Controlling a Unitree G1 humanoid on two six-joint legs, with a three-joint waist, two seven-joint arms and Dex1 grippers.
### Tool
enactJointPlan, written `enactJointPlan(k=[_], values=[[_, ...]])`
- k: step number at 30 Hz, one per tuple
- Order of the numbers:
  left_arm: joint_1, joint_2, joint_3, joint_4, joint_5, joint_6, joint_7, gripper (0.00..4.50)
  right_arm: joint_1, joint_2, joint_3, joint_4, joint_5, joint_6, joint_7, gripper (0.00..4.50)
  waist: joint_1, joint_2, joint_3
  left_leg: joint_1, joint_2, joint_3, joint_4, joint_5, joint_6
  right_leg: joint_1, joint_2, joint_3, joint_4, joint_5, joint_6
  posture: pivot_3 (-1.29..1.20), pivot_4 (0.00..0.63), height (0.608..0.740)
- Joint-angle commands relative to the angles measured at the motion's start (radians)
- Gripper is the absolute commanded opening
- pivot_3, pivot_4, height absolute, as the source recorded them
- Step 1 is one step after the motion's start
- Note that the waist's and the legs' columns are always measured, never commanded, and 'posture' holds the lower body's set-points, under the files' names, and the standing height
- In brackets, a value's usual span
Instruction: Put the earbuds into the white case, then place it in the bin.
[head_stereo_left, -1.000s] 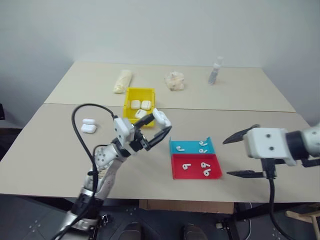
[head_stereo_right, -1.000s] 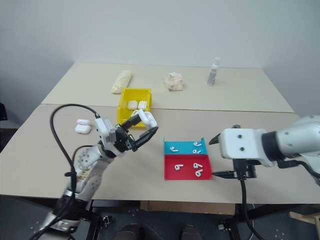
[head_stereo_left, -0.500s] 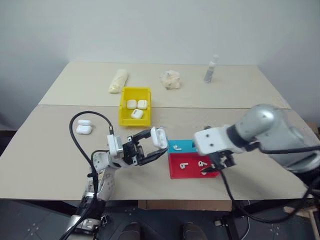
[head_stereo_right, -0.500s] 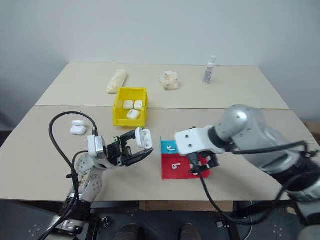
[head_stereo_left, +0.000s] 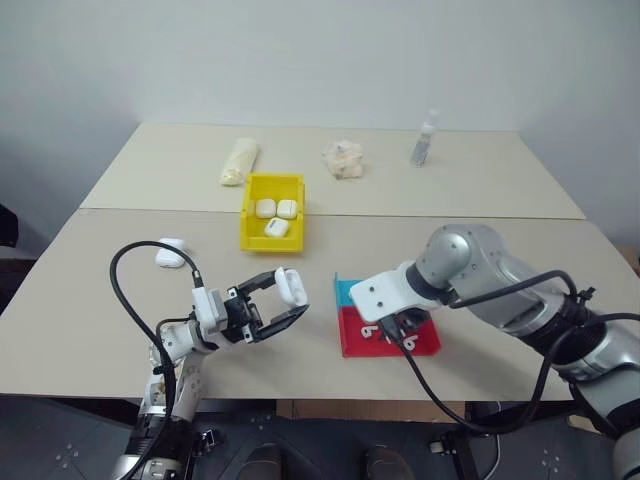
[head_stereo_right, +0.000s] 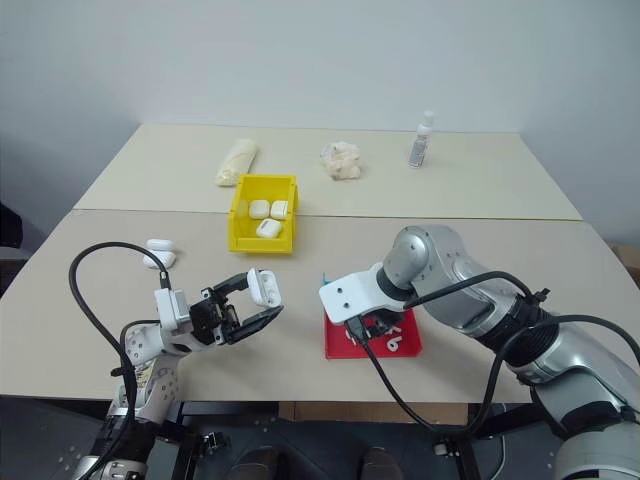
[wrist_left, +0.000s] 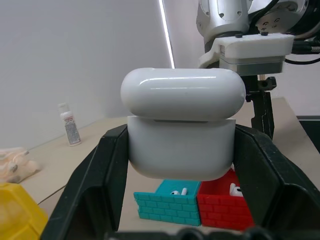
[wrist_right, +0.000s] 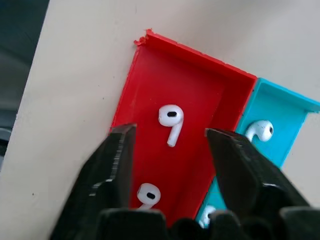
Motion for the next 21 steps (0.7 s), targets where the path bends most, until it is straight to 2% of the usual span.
enactJointPlan(k=[1, 21], values=[[-0.001, 0.005, 0.011, -0.043, 0.02, -0.02, 0.027, 2.79, 0.007, 0.018, -0.002, 0.02, -0.053, -0.046, -0.001, 2.08, 0.0, 0.0, 0.0, 0.0, 0.0, 0.0, 0.0, 0.0, 0.0, 0.0, 0.0, 0.0, 0.0, 0.0, 0.0, 0.0, 0.15, 0.74], [0.002, 0.009, -0.003, -0.054, 0.04, -0.018, 0.052, 2.79, 0.062, 0.119, -0.014, 0.118, -0.183, -0.122, -0.007, 2.08, -0.001, 0.0, 0.0, 0.0, 0.0, 0.0, 0.0, 0.0, 0.0, 0.0, 0.0, 0.0, 0.0, 0.0, 0.0, 0.0, 0.15, 0.74]])
